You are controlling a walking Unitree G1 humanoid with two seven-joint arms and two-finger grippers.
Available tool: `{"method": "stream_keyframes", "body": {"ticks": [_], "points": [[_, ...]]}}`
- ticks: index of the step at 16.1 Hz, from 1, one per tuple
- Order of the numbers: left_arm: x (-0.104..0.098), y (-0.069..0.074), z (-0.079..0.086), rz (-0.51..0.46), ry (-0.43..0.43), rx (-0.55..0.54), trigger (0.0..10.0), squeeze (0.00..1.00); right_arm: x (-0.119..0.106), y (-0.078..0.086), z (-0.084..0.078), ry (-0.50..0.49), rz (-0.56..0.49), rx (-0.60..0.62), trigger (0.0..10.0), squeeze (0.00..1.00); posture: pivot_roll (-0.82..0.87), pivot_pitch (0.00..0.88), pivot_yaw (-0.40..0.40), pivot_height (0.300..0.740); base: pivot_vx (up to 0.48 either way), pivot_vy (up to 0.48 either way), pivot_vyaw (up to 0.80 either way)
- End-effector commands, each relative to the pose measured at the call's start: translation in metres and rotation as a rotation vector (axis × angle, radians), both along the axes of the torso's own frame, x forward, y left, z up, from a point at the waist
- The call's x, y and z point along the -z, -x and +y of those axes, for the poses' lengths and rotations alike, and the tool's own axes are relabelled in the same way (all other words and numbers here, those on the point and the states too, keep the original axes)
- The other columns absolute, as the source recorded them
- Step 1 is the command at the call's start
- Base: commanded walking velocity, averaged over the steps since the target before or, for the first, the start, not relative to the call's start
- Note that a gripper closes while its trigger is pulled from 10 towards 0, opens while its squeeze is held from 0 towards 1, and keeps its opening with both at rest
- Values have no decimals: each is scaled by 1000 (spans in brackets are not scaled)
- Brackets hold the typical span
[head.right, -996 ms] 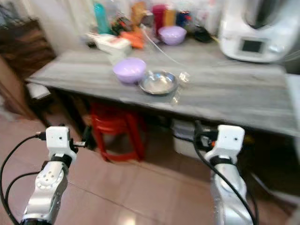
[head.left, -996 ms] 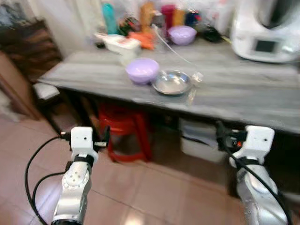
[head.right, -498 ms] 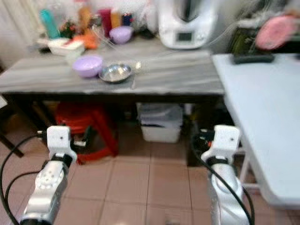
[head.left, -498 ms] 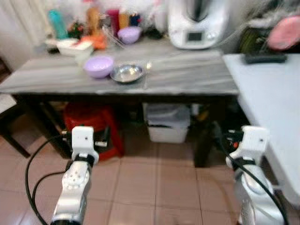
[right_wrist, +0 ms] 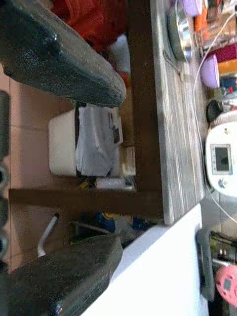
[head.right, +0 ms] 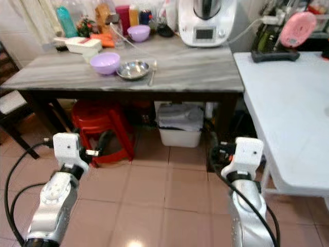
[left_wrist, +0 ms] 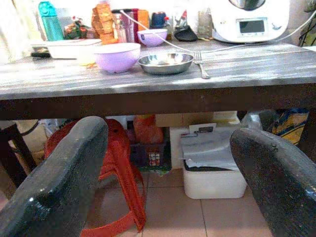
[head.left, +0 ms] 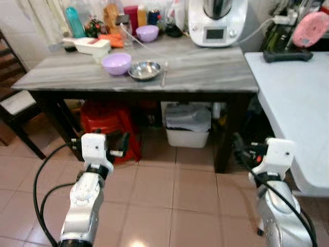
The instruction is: Setting the table
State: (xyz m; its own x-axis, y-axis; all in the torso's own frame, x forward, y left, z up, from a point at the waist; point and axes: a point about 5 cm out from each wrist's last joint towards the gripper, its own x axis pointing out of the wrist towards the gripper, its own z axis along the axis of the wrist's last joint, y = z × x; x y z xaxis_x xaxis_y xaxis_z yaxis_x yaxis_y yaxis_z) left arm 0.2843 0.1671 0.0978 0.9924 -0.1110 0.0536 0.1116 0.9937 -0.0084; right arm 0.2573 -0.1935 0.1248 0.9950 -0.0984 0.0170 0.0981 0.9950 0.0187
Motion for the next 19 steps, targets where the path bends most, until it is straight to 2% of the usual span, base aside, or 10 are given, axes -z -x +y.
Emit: {"method": "stream_keyframes", "body": {"ticks": [1,5,19], "points": [[-2,1,2,-3,1,3,10000,0,-3,-1,0,2,-10,5,10000,0,-130,38,96,740,0,-281,0],[-1,3,2,9,18,7,10000,0,-12,-1,4,43,-42,-19,10000,0,-132,42,93,740,0,-377,0],[-10,2,-8,-5,46,63,10000,0,-18,3,6,7,-55,19,10000,0,-136,52,97,740,0,-343,0]]}}
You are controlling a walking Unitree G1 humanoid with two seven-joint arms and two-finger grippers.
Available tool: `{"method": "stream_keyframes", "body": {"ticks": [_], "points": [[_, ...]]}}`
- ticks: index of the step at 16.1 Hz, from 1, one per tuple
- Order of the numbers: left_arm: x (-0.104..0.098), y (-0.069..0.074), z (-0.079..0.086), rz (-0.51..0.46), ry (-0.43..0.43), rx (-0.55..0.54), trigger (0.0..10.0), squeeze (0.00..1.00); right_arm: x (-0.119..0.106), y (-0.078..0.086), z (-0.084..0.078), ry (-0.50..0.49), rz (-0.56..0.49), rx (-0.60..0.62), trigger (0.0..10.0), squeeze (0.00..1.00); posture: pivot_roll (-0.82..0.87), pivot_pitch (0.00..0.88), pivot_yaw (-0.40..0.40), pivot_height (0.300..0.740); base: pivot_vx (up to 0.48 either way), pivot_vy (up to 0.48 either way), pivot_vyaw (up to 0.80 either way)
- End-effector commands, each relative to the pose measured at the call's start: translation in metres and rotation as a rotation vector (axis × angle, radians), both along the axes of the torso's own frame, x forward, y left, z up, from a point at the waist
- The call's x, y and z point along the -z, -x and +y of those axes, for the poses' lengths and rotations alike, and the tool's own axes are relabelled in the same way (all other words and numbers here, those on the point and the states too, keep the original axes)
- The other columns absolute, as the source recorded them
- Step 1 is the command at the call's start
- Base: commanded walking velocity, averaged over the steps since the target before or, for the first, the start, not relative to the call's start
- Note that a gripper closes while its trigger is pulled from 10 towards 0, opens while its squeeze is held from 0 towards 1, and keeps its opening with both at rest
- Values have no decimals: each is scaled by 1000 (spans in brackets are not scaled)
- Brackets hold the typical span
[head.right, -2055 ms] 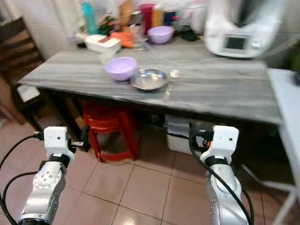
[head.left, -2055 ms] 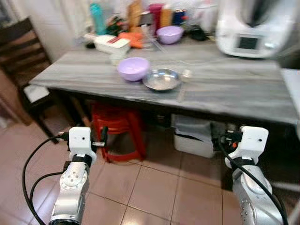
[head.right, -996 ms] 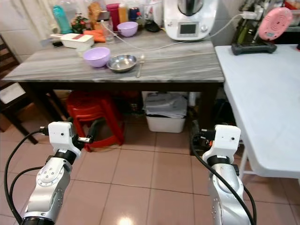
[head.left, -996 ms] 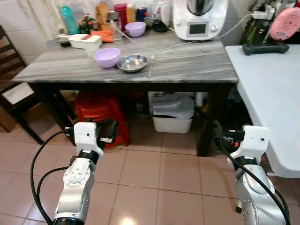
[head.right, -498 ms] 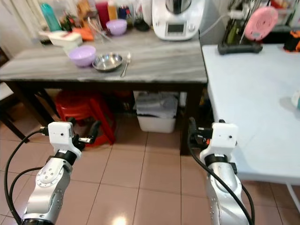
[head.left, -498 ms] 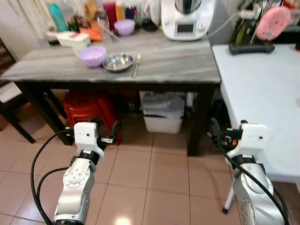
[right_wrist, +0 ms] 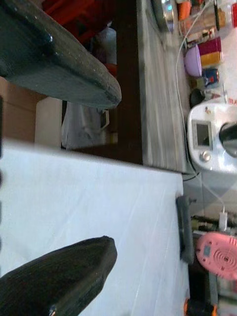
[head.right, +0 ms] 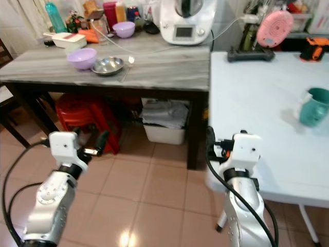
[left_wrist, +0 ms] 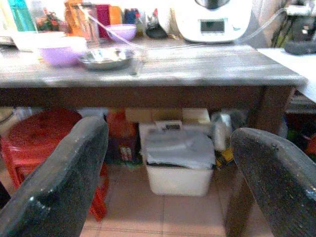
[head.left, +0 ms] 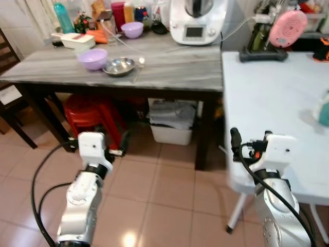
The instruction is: Setting the table
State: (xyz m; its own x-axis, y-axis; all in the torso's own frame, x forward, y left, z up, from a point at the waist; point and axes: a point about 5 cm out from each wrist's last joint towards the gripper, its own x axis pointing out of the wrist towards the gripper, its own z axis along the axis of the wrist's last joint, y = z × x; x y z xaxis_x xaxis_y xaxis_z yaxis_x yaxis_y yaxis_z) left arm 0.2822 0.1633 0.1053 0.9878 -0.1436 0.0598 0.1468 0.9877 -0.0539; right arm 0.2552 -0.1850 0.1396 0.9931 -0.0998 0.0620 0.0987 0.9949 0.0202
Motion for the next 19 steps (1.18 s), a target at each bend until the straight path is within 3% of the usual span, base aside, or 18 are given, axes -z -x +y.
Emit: {"method": "stream_keyframes", "body": {"ticks": [1,19], "points": [[-3,-1,-5,-4,-1,32,10000,0,-4,1,-2,2,-10,21,10000,0,-136,53,100,740,0,-341,0],[-2,-1,-8,5,-3,55,10000,0,0,-7,-6,-29,8,57,10000,0,-129,48,98,740,0,-465,0]]}}
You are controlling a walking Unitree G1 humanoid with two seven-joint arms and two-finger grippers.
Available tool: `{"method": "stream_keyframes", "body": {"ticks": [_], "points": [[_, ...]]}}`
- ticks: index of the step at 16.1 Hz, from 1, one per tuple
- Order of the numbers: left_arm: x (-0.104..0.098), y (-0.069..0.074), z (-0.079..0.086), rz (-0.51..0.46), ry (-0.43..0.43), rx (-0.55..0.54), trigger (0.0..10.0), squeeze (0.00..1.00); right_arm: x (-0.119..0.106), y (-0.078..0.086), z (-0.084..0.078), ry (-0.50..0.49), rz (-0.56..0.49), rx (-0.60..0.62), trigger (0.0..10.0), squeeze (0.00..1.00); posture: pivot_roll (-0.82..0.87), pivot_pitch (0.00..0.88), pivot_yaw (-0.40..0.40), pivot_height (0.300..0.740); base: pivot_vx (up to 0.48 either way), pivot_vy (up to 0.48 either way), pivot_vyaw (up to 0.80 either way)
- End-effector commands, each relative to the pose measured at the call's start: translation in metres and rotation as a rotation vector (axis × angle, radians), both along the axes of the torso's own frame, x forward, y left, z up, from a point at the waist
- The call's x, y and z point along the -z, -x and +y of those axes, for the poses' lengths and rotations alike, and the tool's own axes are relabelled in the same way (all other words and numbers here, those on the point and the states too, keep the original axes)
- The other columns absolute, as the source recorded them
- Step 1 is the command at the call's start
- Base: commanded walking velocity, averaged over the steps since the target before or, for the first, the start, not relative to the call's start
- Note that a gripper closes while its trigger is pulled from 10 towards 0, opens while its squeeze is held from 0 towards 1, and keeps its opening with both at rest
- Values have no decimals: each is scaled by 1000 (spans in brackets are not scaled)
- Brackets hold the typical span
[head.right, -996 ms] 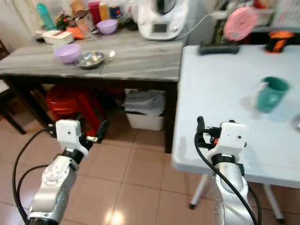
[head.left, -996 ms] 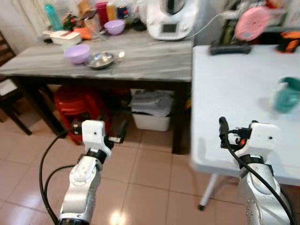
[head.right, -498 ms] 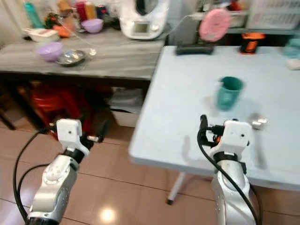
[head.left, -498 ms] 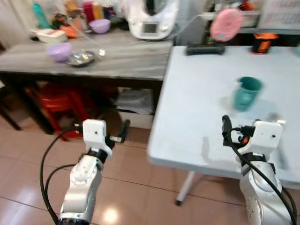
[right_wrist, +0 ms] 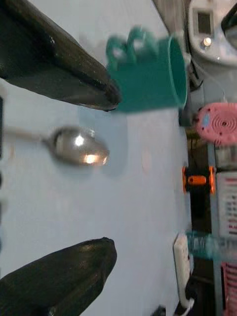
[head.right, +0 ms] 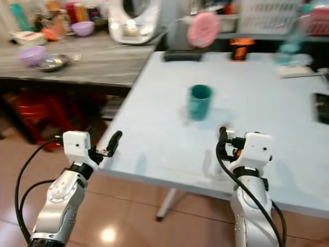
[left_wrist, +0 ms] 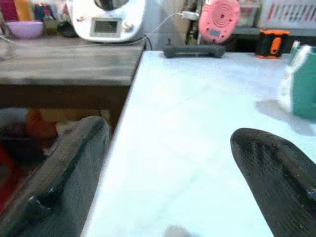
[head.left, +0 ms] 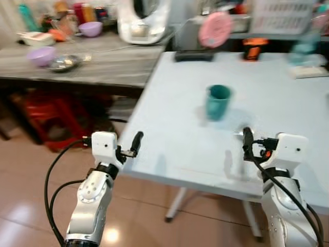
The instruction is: Setting the table
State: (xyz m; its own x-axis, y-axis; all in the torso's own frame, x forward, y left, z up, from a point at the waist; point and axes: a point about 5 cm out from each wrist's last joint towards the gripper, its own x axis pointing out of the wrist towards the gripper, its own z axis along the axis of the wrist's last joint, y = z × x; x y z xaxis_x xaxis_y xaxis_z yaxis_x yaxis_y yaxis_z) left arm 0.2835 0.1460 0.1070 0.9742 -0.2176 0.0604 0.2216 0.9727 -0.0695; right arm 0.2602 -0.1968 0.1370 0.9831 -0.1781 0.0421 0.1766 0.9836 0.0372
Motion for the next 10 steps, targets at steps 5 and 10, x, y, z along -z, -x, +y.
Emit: {"method": "stream_keyframes", "body": {"ticks": [5,10], "points": [[5,3,4,25,5,83,10000,0,2,-5,9,-17,16,-17,10000,0,-130,53,98,740,0,0,0],[8,6,-8,20,-22,256,10000,0,4,-19,23,-40,49,-57,10000,0,-136,59,98,740,0,0,0]]}}
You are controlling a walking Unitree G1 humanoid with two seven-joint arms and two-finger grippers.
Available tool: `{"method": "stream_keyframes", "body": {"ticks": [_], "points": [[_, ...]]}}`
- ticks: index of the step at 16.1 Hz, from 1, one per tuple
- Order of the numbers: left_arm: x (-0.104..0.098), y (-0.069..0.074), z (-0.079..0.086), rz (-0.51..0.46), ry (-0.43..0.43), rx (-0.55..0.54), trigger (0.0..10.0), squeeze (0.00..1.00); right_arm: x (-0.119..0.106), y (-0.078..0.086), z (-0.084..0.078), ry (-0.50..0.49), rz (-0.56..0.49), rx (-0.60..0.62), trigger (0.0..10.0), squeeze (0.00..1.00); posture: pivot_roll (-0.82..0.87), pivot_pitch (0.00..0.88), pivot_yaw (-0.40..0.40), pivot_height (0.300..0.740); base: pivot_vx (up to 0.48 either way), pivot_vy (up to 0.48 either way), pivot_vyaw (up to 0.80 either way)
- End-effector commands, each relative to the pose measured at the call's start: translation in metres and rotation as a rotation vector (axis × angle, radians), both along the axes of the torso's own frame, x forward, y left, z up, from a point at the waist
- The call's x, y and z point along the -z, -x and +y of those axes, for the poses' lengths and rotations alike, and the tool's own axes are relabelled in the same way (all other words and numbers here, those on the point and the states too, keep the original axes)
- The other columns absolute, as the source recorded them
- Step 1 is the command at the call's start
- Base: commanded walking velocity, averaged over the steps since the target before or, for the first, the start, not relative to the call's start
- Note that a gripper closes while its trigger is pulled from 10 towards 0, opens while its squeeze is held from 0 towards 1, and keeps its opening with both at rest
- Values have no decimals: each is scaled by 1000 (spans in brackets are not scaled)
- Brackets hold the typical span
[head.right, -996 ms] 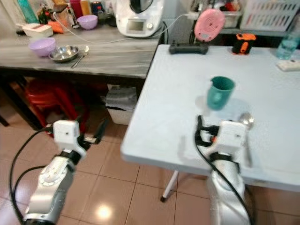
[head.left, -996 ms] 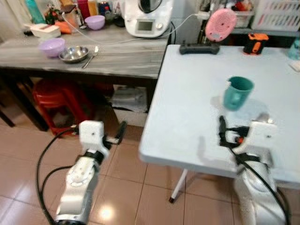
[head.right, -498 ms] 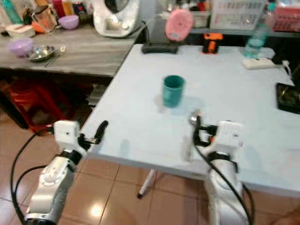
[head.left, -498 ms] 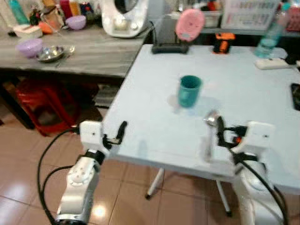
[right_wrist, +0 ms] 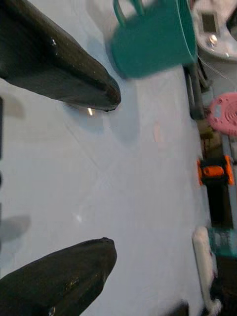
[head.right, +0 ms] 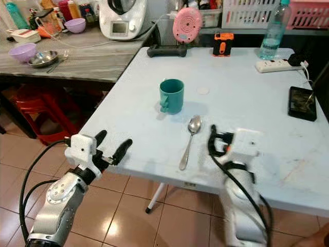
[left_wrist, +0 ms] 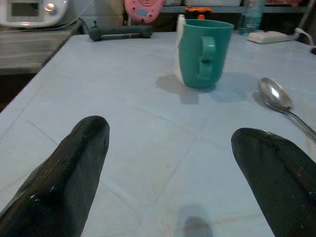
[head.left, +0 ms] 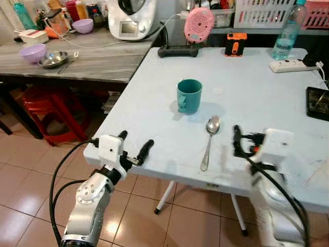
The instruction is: Setting the table
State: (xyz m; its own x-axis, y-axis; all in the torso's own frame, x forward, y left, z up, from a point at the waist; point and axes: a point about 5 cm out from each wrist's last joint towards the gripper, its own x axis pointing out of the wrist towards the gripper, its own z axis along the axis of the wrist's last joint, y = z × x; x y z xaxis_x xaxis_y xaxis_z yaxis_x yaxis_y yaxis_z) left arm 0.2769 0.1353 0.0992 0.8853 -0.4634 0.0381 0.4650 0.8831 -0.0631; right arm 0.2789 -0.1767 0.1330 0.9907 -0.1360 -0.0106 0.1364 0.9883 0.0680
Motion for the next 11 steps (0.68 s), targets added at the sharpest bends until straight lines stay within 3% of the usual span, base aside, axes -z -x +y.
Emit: {"method": "stream_keyframes", "body": {"ticks": [1,5,11], "points": [[0,0,-2,-8,-21,50,10000,0,2,-6,9,9,31,-34,10000,0,-136,59,97,740,0,0,0],[-3,10,-13,-49,-21,218,10000,0,10,-23,30,49,116,-95,10000,0,-134,61,97,740,0,0,0],[-4,8,-9,-50,-32,255,10000,0,15,-44,47,16,238,-114,10000,0,-133,67,91,740,0,0,0]]}}
